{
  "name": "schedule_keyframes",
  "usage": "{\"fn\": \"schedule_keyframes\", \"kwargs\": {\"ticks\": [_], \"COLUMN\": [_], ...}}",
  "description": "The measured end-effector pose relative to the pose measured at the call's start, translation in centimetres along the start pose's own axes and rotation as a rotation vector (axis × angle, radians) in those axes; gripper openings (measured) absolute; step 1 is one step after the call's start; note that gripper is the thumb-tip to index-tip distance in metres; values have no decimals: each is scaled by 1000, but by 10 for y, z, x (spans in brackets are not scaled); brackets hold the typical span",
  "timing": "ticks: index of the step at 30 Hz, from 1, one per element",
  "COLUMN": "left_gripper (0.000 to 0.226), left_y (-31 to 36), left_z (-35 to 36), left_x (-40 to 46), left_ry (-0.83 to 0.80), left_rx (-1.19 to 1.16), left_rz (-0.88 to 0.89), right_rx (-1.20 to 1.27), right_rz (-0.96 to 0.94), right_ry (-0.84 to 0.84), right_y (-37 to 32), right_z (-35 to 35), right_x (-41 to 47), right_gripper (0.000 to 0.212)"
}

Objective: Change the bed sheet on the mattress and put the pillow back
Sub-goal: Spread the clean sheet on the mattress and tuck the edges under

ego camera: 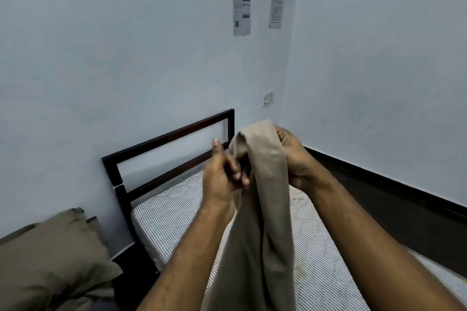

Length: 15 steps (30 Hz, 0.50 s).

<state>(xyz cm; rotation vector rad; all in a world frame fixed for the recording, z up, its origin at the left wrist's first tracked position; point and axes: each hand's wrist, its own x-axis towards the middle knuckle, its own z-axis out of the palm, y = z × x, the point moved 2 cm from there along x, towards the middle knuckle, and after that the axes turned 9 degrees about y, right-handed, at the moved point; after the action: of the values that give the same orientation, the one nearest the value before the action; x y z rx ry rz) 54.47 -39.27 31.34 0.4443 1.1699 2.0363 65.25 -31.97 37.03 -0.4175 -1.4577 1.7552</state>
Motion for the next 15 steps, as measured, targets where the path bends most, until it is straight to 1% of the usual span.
{"fn": "schedule_keyframes", "kwargs": {"ticks": [1,2,3,4,5,6,7,8,9,10,11,12,13,14,15], "left_gripper": [63,63,68,71,67,52,33,23,23,24,31,42,44,35,26], "left_y": [-3,-4,-5,-3,2,5,13,24,28,19,9,-1,-5,3,10], "left_z": [-10,-20,-24,-27,-23,-16,-10,-10,-17,-19,-22,-28,-27,-42,-47], "left_x": [7,13,14,14,6,-2,-11,-29,-46,-54,-65,-72,-81,-75,-65], "left_ry": [153,239,241,159,96,75,40,-36,157,274,351,214,164,141,186], "left_rx": [45,88,109,98,58,100,36,40,432,762,769,650,520,350,236], "left_rz": [-1,-17,-72,-159,-218,-170,-129,-36,136,396,514,468,467,413,202], "right_rx": [-7,0,9,-17,-81,-178,-267,-315,-339,-348,-327,-321,-346,-385,-414], "right_rz": [-27,-30,-50,-93,-139,-161,-149,-107,-65,-14,53,119,134,114,92], "right_ry": [33,54,45,35,-28,-103,-220,-332,-426,-502,-577,-635,-649,-656,-630], "right_y": [-2,-7,-9,-15,-16,-18,-9,-6,1,6,13,18,23,28,34], "right_z": [3,5,7,13,15,22,24,31,35,38,36,33,29,24,18], "right_x": [-3,-8,-10,-16,-20,-26,-26,-30,-31,-32,-33,-36,-38,-40,-41], "right_gripper": [10,10,18,24,27,33,37,33,27,26,29,30,30,29,27]}}
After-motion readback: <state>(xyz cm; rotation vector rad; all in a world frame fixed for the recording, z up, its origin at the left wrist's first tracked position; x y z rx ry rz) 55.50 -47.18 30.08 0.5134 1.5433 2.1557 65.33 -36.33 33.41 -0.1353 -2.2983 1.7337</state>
